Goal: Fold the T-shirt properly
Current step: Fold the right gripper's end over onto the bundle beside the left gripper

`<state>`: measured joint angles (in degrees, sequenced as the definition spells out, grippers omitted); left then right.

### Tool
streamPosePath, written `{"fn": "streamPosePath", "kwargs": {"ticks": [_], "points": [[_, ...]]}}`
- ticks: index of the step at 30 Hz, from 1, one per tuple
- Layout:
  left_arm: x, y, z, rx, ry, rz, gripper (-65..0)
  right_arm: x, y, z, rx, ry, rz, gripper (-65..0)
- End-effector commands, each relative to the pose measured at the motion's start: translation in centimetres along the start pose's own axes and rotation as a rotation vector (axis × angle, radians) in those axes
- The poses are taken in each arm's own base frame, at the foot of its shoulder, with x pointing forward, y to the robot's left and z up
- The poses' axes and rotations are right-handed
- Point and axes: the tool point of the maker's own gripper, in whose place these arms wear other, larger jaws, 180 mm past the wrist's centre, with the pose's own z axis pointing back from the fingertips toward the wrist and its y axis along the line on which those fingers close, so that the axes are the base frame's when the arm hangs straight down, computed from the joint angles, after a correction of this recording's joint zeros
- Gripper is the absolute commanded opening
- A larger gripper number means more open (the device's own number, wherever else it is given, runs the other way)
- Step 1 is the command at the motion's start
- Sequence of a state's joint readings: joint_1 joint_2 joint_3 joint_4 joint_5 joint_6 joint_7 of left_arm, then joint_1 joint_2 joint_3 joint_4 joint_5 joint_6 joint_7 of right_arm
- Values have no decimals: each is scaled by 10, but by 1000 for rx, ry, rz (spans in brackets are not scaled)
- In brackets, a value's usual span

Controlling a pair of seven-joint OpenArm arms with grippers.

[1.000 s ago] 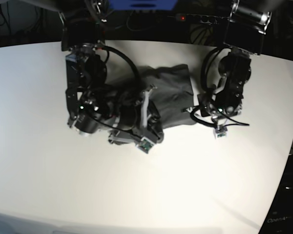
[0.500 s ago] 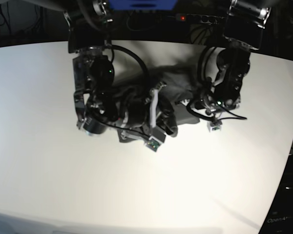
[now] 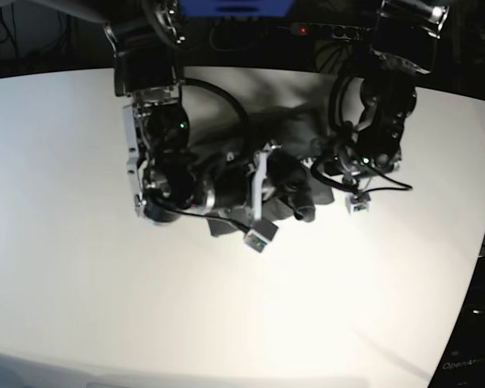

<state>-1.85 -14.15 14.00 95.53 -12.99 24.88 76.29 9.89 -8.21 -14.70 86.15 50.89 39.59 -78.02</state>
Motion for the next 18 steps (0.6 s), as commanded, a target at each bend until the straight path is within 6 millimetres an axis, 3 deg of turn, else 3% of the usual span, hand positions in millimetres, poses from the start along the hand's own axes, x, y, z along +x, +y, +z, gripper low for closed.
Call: {"fn": "streamPosePath", "kwargs": {"ticks": [1,7,18], "points": [[18,-9,11,-33,-67,0,-621,24,15,-2,68,-85,20,-646],[21,-17,24,-63,-108,-12,-621,33,24,-9,98,-103,45,-646],[16,-16,23,-60,-99,-10,-621,40,27,-11,105,-132,54,-643]]}}
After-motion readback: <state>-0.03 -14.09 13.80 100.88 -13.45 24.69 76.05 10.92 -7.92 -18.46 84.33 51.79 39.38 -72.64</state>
